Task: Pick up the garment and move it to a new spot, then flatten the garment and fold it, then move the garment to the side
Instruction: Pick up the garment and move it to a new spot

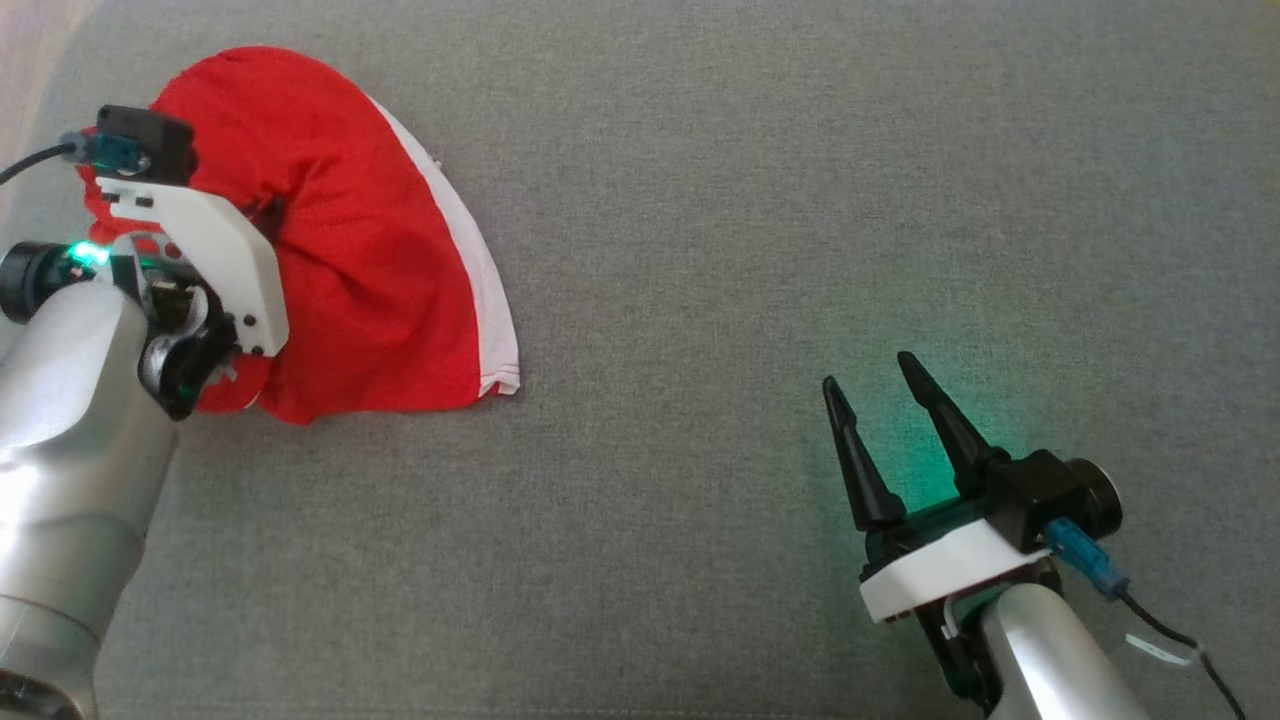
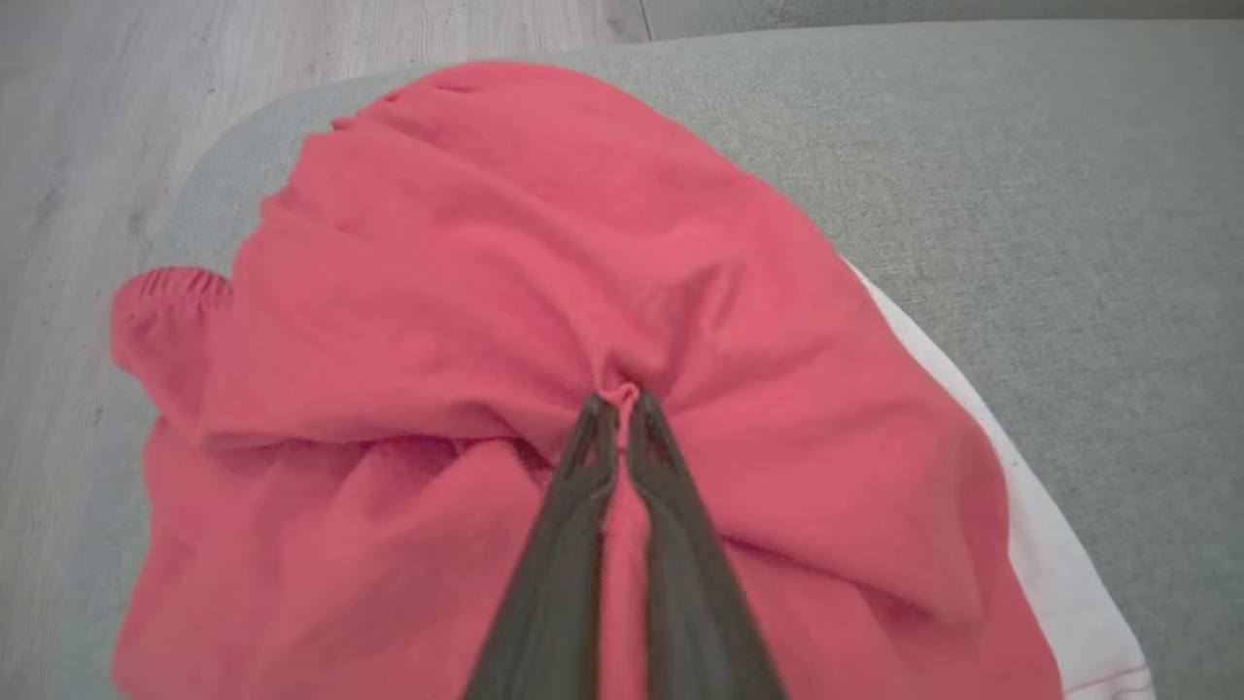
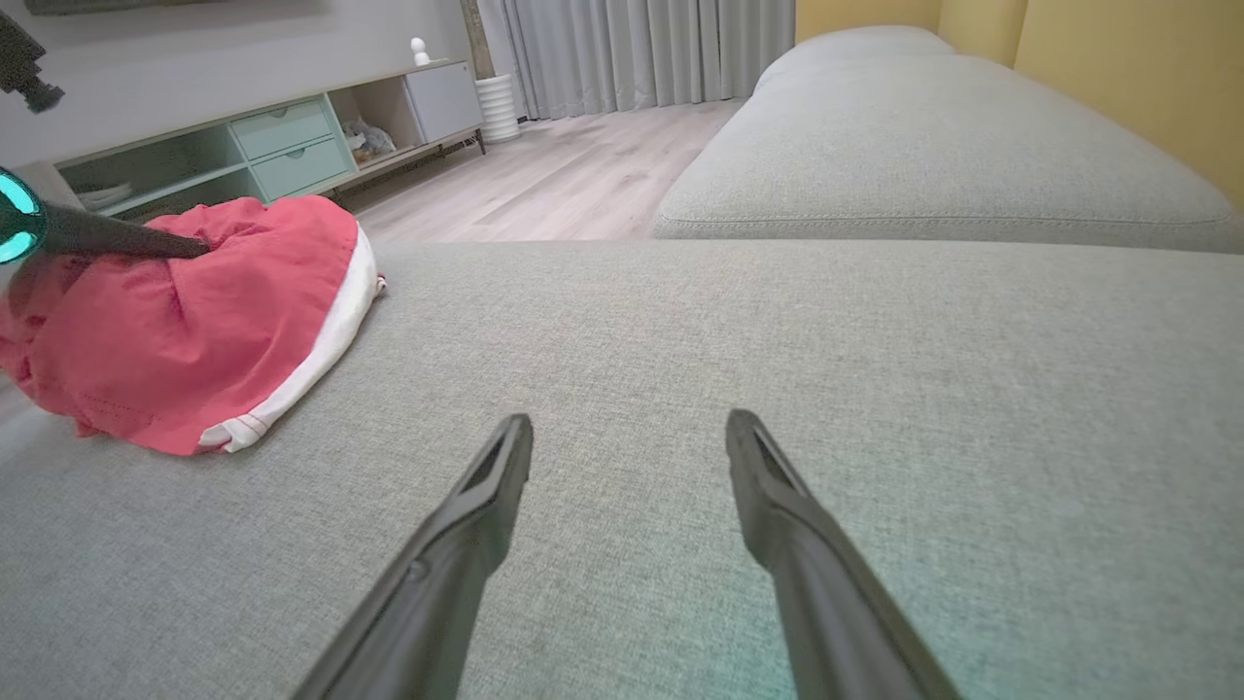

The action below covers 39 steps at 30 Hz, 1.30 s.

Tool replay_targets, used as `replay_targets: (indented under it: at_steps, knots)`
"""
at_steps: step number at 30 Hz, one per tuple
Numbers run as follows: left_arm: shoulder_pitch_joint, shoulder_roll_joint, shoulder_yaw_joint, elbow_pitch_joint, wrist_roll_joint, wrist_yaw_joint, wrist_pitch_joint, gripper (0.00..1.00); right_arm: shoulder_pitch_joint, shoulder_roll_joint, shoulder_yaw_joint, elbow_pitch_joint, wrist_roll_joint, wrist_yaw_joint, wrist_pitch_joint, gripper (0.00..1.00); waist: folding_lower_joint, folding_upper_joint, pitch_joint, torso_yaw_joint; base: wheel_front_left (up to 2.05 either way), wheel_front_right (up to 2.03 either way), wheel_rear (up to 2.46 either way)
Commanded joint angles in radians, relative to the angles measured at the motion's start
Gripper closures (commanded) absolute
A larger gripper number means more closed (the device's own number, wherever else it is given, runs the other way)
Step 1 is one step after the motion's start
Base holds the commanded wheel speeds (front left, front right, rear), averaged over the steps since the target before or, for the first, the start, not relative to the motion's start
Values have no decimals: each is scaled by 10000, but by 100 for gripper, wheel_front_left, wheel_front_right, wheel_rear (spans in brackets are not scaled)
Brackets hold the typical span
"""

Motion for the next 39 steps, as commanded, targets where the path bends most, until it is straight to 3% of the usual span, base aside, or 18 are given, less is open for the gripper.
replay_targets:
  at_steps: [1, 10, 16, 29, 39]
  knots:
    - [-572, 605, 326, -206, -39, 19, -208, 100, -238, -20, 222, -319, 30, 75, -136, 0, 0, 0, -35, 15, 0, 0, 0]
    - [-1330, 556, 619, -175, 273, 65, -3053, 100, 76, -20, 204, -201, 102, 75, -136, 0, 0, 0, -984, 59, 0, 0, 0]
    - [-1603, 318, 642, -821, 281, 48, -4109, 100, 484, -20, -72, -104, 234, 75, -136, 0, 0, 0, -1915, 101, 0, 0, 0]
    - [-867, 14, -64, -3437, 189, 77, -3786, 100, 497, -20, -316, -329, 606, 75, -136, 0, 0, 0, -2296, -784, 0, 0, 0]
    - [-410, -474, -958, -4706, 331, 143, -3194, 100, 140, -20, -84, -648, 1320, 75, -136, 0, 0, 0, -1491, -2640, 0, 0, 0]
